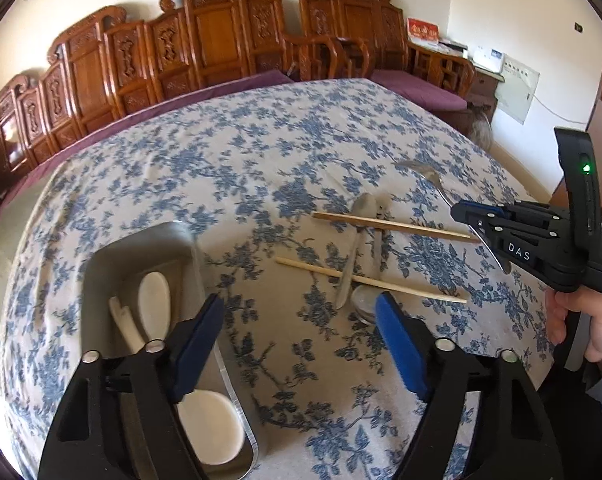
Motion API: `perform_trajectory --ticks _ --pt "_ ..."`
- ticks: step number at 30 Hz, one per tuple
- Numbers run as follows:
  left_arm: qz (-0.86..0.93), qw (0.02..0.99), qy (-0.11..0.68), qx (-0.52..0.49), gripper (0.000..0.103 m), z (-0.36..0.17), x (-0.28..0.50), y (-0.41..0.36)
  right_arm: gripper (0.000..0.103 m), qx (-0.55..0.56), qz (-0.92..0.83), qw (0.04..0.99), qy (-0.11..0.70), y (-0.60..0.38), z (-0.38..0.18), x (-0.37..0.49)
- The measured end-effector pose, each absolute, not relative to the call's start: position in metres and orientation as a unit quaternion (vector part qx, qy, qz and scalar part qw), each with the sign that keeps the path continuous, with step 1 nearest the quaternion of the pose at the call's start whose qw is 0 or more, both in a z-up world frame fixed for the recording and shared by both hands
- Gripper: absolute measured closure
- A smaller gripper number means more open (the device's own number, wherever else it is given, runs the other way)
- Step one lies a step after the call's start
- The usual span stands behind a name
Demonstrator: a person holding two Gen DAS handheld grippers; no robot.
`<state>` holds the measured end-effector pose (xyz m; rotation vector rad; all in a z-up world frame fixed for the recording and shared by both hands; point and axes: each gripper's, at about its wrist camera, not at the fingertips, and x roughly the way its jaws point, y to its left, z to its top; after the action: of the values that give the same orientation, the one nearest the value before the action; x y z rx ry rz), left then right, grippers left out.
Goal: Organize utensils
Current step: 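Grasp a metal spoon with the left tool and lift it while the right tool holds the fork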
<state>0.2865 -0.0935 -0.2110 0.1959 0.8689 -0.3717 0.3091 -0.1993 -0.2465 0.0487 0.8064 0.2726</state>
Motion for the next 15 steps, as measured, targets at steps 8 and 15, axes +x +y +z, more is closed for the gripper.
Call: perform_trajectory --ticks 8,15 --pt "-0.186 0.868 0.454 0.081 0.042 -0.227 0.295 -0.113 0.094 0.044 0.137 0.911 0.387 -0.211 -0.243 0.308" --pt "-0.178 0.862 0.467 0.086 0.049 -0.240 0.296 -0.130 0.094 0.064 0.134 0.909 0.388 -0.222 -0.243 0.306"
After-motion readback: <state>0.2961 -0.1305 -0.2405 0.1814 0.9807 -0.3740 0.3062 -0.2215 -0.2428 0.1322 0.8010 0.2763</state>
